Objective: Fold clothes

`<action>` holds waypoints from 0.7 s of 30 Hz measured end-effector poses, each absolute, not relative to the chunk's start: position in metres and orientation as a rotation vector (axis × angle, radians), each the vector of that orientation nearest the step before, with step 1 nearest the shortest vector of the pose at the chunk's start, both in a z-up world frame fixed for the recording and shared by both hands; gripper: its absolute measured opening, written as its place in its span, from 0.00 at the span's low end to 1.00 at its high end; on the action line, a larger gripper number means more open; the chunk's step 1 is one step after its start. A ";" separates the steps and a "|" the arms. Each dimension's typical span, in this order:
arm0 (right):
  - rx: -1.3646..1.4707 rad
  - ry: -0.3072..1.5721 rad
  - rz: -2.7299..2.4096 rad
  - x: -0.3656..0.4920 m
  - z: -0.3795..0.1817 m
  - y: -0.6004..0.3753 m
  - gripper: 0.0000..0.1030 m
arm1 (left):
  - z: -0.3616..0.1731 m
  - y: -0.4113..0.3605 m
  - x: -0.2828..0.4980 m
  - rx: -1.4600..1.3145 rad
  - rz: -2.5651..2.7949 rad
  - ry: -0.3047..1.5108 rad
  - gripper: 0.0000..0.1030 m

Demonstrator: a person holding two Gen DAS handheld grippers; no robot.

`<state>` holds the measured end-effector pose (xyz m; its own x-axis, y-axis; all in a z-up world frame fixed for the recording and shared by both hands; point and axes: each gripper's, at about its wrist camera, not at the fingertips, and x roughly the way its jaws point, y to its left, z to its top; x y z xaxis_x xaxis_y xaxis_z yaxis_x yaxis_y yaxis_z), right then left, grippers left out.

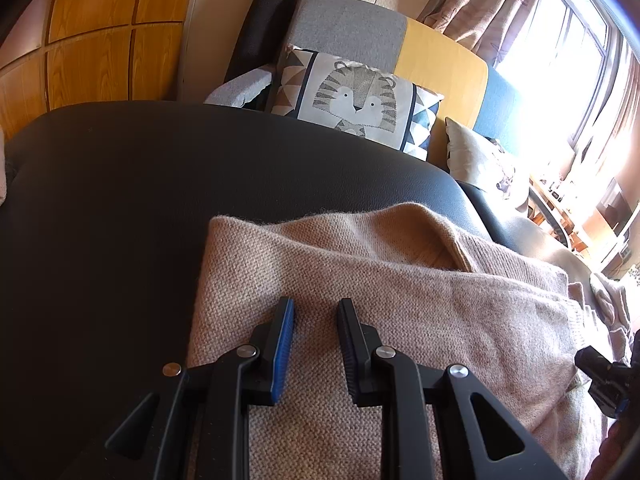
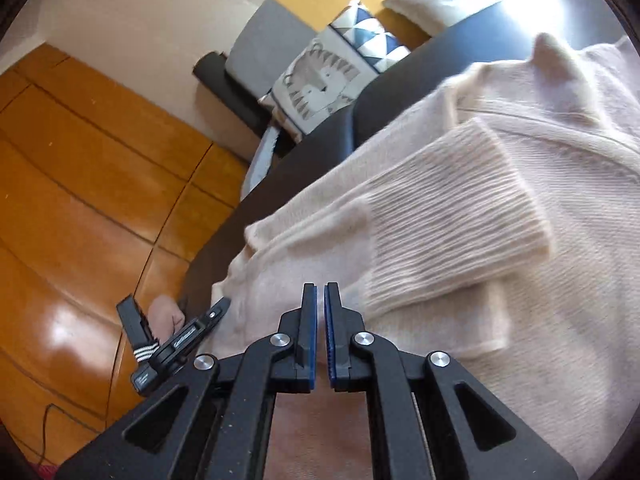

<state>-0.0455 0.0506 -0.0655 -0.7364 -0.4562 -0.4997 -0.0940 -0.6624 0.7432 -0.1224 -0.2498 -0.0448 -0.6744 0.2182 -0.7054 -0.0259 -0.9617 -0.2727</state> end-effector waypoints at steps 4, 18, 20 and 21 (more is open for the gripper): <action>1.023 -1.176 -2.549 -0.041 -0.073 0.065 0.00 | -0.045 -0.251 -0.123 -1.199 2.733 -0.364 0.21; 0.816 -1.198 -2.754 0.019 -0.029 0.137 0.33 | -0.046 -0.249 -0.122 -1.201 2.740 -0.347 0.21; 0.811 -1.259 -2.843 0.038 -0.024 0.173 0.35 | -0.046 -0.247 -0.122 -1.204 2.746 -0.333 0.21; 0.823 -1.279 -2.896 0.047 -0.023 0.192 0.35 | -0.046 -0.247 -0.122 -1.205 2.748 -0.328 0.21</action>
<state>0.0473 0.1915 -0.0227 -0.8657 -0.0819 -0.4938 -0.3099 -0.6870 0.6573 -0.1219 -0.2466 -0.0458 -0.6751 0.1984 -0.7106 -0.0255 -0.9689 -0.2463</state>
